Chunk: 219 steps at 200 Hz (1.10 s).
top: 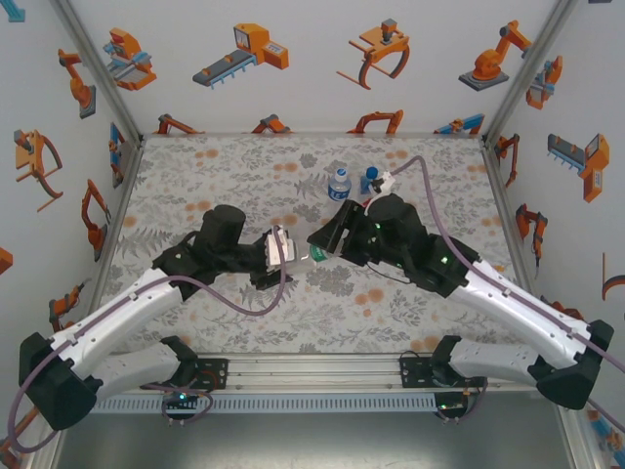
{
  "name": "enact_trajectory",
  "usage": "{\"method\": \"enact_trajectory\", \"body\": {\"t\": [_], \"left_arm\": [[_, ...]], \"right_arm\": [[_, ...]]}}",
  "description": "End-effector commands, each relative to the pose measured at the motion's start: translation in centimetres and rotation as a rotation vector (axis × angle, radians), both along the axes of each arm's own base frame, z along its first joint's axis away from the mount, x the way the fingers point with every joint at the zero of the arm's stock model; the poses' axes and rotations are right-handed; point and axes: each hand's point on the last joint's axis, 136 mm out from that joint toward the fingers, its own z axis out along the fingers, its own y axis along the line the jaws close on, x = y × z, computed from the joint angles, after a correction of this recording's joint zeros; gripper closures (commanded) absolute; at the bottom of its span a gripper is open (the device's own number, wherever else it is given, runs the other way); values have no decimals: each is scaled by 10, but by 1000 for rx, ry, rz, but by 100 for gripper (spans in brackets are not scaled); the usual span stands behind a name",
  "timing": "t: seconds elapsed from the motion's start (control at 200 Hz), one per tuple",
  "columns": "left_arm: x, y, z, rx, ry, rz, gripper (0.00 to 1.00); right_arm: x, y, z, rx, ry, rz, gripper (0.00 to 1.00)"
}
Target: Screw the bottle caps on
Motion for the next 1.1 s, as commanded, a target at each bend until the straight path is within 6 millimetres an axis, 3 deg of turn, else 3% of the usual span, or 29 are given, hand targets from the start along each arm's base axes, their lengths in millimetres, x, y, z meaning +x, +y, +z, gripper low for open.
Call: {"method": "enact_trajectory", "body": {"t": [0.0, 0.145, 0.24, 0.481, 0.621, 0.871, 1.091], "left_arm": [[3, -5, 18, -39, 4, 17, 100], [6, -5, 16, -35, 17, 34, 100], [6, -5, 16, -35, 16, 34, 92], [14, 4, 19, -41, -20, 108, 45], [14, 14, 19, -20, -24, 153, 1], [13, 44, 19, 22, -42, 270, 3], [15, 73, 22, 9, -12, 429, 3]], "right_arm": [[4, 9, 9, 19, -33, 21, 45], [7, 14, 4, 7, -29, 30, 51], [9, 15, 1, -7, -33, 33, 56], [16, 21, -4, -45, -50, 52, 69], [27, 26, -9, -86, -64, 69, 73], [64, 35, -20, -235, -114, 116, 76], [119, 55, -29, -438, -207, 184, 78]]}}
